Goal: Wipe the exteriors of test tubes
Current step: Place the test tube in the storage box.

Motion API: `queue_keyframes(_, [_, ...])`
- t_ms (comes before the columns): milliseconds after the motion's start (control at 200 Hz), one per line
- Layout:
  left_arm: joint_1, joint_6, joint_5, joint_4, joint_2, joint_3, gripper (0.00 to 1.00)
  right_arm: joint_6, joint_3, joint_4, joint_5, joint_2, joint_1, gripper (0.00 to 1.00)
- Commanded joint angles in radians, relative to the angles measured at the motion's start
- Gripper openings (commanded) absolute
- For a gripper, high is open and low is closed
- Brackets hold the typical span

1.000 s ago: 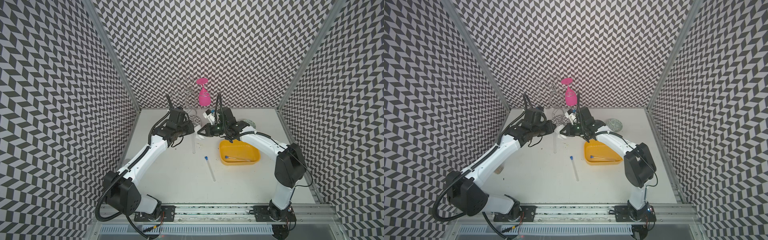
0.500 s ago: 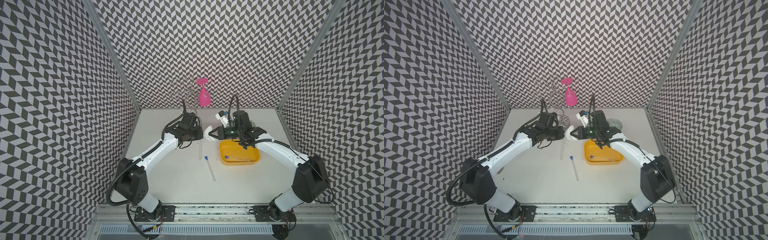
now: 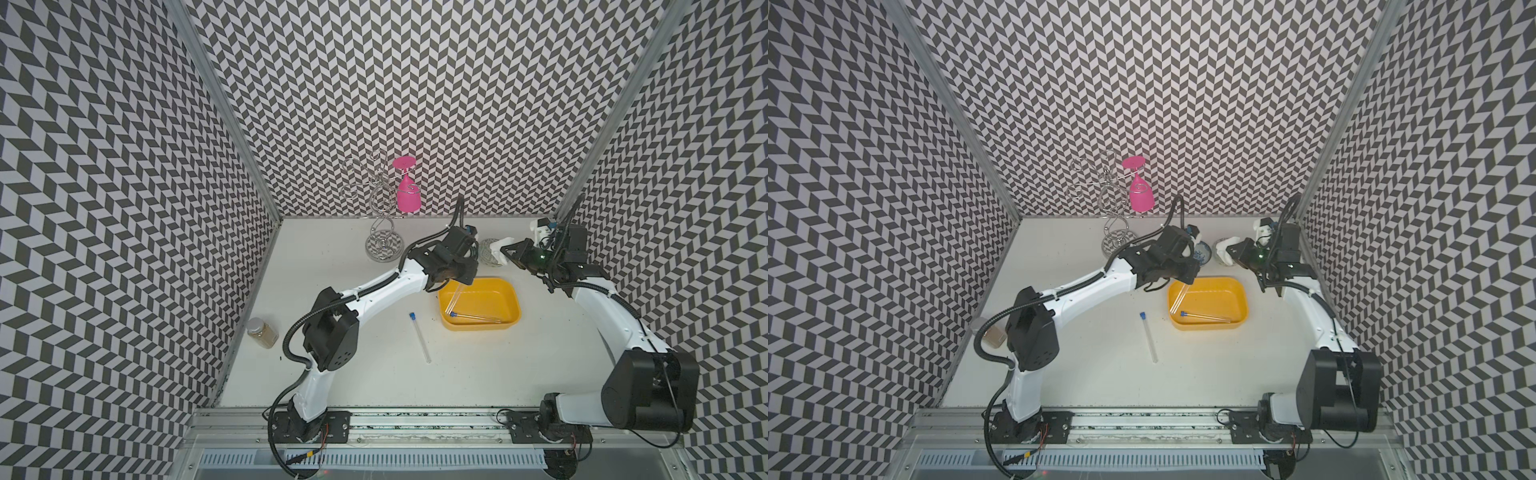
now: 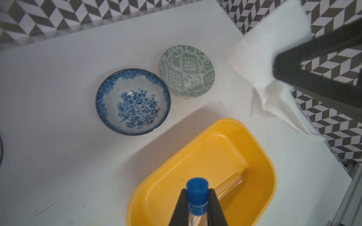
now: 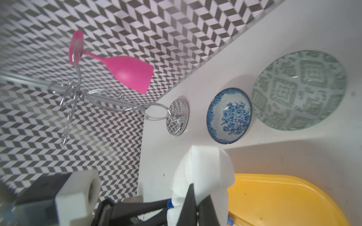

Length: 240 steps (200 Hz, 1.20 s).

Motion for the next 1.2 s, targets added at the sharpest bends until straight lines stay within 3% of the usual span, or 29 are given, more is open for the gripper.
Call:
queue_keyframes(0, [-0.046,0.103,-0.061,-0.004,0.066,0.051,0.08,0.0,-0.012,-0.03,0.035,-0.031,-0.035,0.0])
queue_keyframes(240, [-0.125,0.199,-0.16,0.099,0.164,0.033,0.1,-0.004,-0.029,-0.052,0.052,-0.053,-0.05,0.0])
queue_keyframes(436, [-0.138,0.245,-0.218,0.177,0.209,0.009,0.13,-0.003,-0.041,-0.067,0.058,-0.07,-0.05,0.0])
queue_keyframes(861, [-0.125,0.271,-0.166,0.253,0.278,0.02,0.18,0.014,-0.048,-0.068,0.04,-0.079,-0.05,0.0])
queue_keyframes(941, [-0.12,0.268,-0.158,0.253,0.281,0.019,0.38,0.017,-0.047,-0.063,0.034,-0.075,-0.05,0.0])
queue_keyframes(1022, [-0.119,0.266,-0.163,0.243,0.269,0.025,0.82,0.019,-0.046,-0.058,0.028,-0.07,-0.05,0.0])
queue_keyframes(1067, [-0.117,0.259,-0.175,0.219,0.259,0.044,0.98,0.02,-0.045,-0.053,0.029,-0.07,-0.05,0.0])
queue_keyframes(1197, [-0.098,0.187,-0.187,0.086,0.179,0.098,1.0,0.013,-0.041,-0.039,0.034,-0.075,-0.049,0.0])
